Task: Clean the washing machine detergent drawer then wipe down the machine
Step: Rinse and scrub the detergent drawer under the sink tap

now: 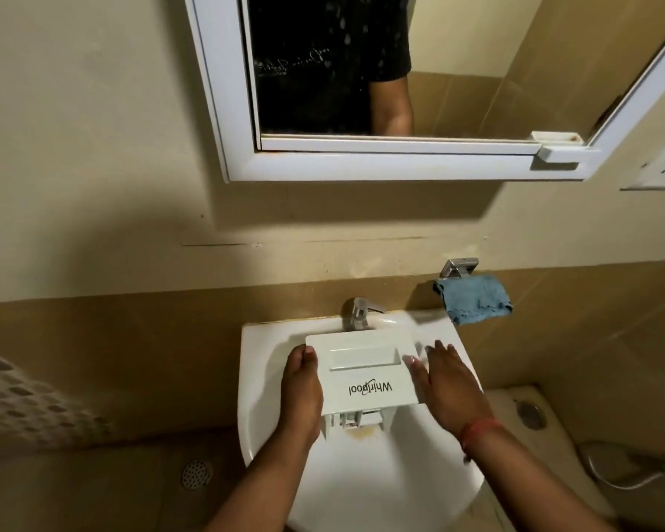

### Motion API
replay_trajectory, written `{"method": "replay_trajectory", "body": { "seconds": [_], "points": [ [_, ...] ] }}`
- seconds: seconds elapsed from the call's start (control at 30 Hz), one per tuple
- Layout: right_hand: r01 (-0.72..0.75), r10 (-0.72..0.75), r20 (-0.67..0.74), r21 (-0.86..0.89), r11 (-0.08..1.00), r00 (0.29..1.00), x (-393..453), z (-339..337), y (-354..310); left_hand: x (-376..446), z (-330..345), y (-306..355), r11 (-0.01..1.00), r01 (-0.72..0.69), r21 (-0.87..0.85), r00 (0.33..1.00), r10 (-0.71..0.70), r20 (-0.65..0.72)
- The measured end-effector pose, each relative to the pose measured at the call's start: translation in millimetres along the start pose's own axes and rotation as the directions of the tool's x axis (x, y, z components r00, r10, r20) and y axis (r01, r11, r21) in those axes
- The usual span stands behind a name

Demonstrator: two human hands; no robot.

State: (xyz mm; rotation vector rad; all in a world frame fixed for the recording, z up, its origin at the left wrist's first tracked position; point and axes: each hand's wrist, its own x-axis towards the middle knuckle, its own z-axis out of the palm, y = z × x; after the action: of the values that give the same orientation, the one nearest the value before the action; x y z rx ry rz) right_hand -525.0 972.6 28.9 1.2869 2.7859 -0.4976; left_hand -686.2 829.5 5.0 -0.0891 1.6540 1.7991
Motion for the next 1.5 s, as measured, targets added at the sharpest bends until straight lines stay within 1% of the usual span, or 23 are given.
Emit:
{"method": "replay_trajectory", "body": {
  "seconds": [0.07, 0.13, 0.2, 0.3, 0.33, 0.4, 0.5, 0.57, 0.6, 0.67, 0.7, 0.73, 0.77, 0.83, 0.9, 0.97, 1.03, 1.13, 1.2, 1.27, 1.33, 1.43, 1.5],
  "points": [
    [-0.056, 0.058, -0.004, 0.238, 0.97, 0.998, 22, -15, -14, 0, -3, -4, 0.999, 0.0, 0.045, 1.0, 0.0, 0.005],
    [0.021, -0.021, -0.006, 0.325, 0.945, 1.0, 48, -30, -39, -3, -7, -9, 0.999, -0.01, 0.05, 1.0, 0.009, 0.019],
    [0.11, -0.127, 0.05, 0.266, 0.958, 0.991, 79, -38, -60, -7, -9, -11, 0.996, -0.05, 0.076, 0.999, 0.05, -0.002],
    [0.093, -0.108, 0.271, 0.066, 0.993, 0.957, 104, -37, -78, -20, -10, -12, 0.99, -0.098, 0.101, 0.994, 0.102, -0.038],
    [0.102, -0.109, 0.308, 0.039, 0.994, 0.945, 106, -33, -80, -23, -11, -13, 0.988, -0.11, 0.11, 0.992, 0.116, -0.054],
    [0.11, -0.133, 0.298, 0.093, 0.99, 0.945, 107, -23, -80, -28, -12, -12, 0.983, -0.141, 0.117, 0.984, 0.152, -0.093],
    [0.131, -0.188, 0.336, 0.186, 0.974, 0.923, 102, -18, -70, -39, -8, -13, 0.98, -0.152, 0.132, 0.974, 0.171, -0.147],
    [0.149, -0.236, 0.283, 0.298, 0.943, 0.93, 87, -27, -51, -47, -5, -18, 0.973, -0.156, 0.169, 0.968, 0.185, -0.172],
    [0.166, -0.261, 0.211, 0.382, 0.909, 0.942, 77, -33, -38, -52, -2, -21, 0.97, -0.157, 0.183, 0.964, 0.191, -0.185],
    [0.123, -0.222, 0.099, 0.588, 0.8, 0.97, 53, -35, -4, -62, 10, -23, 0.967, -0.158, 0.198, 0.956, 0.201, -0.216],
    [0.033, -0.173, 0.134, 0.69, 0.723, 0.976, 40, -31, 9, -65, 13, -25, 0.967, -0.156, 0.203, 0.953, 0.202, -0.227],
    [-0.081, -0.152, 0.226, 0.769, 0.634, 0.962, 26, -27, 20, -68, 18, -25, 0.966, -0.151, 0.211, 0.95, 0.201, -0.241],
    [-0.192, -0.161, 0.331, 0.811, 0.553, 0.93, 14, -22, 32, -74, 26, -25, 0.966, -0.148, 0.211, 0.945, 0.201, -0.259],
    [-0.302, -0.198, 0.409, 0.859, 0.415, 0.891, -1, -16, 42, -78, 33, -23, 0.976, -0.133, 0.172, 0.945, 0.178, -0.275],
    [-0.267, -0.224, 0.345, 0.91, 0.316, 0.911, -13, -20, 49, -88, 43, -23, 0.982, -0.144, 0.123, 0.946, 0.173, -0.275],
    [-0.203, -0.192, 0.254, 0.946, 0.251, 0.948, -20, -26, 51, -96, 48, -22, 0.979, -0.183, 0.084, 0.943, 0.199, -0.265],
    [-0.168, -0.153, 0.201, 0.965, 0.201, 0.968, -26, -30, 50, -105, 52, -18, 0.967, -0.227, 0.112, 0.937, 0.249, -0.245],
    [-0.157, -0.118, 0.186, 0.962, 0.224, 0.975, -34, -40, 46, -118, 58, -9, 0.948, -0.263, 0.177, 0.936, 0.295, -0.189],
    [-0.15, -0.116, 0.178, 0.964, 0.217, 0.977, -38, -49, 42, -125, 58, -4, 0.956, -0.265, 0.128, 0.949, 0.283, -0.142],
    [-0.087, -0.13, 0.11, 0.981, 0.175, 0.985, -43, -58, 35, -130, 55, 4, 0.95, -0.302, 0.076, 0.945, 0.308, -0.105],
    [-0.046, -0.116, 0.066, 0.985, 0.165, 0.991, -47, -63, 26, -134, 52, 12, 0.943, -0.33, 0.038, 0.941, 0.332, -0.062],
    [-0.061, -0.066, 0.073, 0.983, 0.17, 0.995, -53, -66, 13, -140, 46, 23, 0.951, -0.307, -0.04, 0.952, 0.307, -0.019],
    [-0.033, -0.051, 0.042, 0.986, 0.161, 0.998, -57, -69, 5, -142, 38, 30, 0.949, -0.303, -0.09, 0.952, 0.306, 0.022]
  ]
}}
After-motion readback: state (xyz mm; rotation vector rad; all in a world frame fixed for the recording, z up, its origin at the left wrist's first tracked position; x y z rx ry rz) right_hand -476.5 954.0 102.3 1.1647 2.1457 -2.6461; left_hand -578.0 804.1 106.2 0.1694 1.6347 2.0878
